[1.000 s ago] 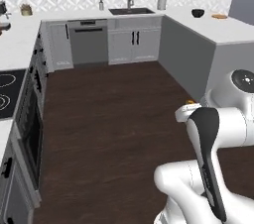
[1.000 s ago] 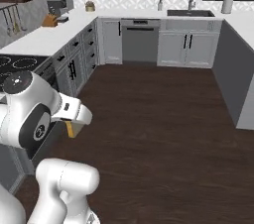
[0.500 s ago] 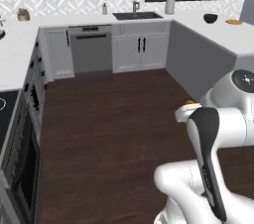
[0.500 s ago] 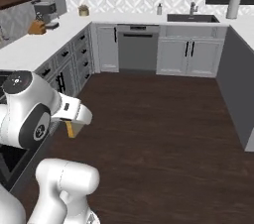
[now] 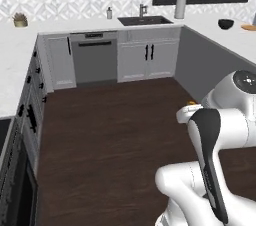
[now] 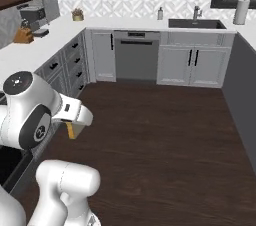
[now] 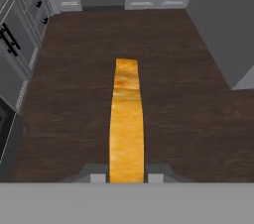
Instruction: Start the toaster. Once the lever pops up, take the bread to the plate on the dining counter.
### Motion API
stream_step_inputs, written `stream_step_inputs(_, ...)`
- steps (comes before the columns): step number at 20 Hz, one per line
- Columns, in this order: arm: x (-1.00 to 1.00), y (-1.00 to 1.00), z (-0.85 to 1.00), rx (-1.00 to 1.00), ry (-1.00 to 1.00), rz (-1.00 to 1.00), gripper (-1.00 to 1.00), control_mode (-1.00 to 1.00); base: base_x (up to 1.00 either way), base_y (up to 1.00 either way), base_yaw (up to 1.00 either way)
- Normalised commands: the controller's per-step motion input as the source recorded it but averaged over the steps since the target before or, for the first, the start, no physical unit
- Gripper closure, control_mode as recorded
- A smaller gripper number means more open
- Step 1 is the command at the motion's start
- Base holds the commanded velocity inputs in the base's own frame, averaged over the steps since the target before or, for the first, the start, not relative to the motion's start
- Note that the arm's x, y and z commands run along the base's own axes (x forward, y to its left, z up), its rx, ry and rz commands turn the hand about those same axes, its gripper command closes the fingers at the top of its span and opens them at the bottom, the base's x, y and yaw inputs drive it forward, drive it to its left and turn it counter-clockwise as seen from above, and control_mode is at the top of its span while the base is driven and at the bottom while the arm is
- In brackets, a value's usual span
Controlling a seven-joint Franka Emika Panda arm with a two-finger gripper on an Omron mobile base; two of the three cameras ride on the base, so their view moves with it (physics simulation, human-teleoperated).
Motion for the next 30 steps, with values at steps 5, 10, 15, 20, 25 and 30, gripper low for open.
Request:
stream_step_inputs(5, 0.0, 0.0, 0.0, 0.0, 0.0, 0.0, 1.0, 1.0, 0.86, 0.07, 0.0)
stream_step_inputs(10, 0.0, 0.0, 0.0, 0.0, 0.0, 0.0, 1.0, 1.0, 0.89, 0.06, 0.0)
stream_step_inputs(15, 0.0, 0.0, 0.0, 0.0, 0.0, 0.0, 1.0, 1.0, 0.63, 0.02, -0.05)
stream_step_inputs(20, 0.0, 0.0, 0.0, 0.0, 0.0, 0.0, 1.0, 1.0, 0.29, -1.0, -0.05)
stream_step_inputs(25, 0.0, 0.0, 0.0, 0.0, 0.0, 0.0, 1.0, 1.0, 0.33, -1.0, -0.03)
stream_step_inputs(30, 0.0, 0.0, 0.0, 0.0, 0.0, 0.0, 1.0, 1.0, 0.34, -1.0, -0.01)
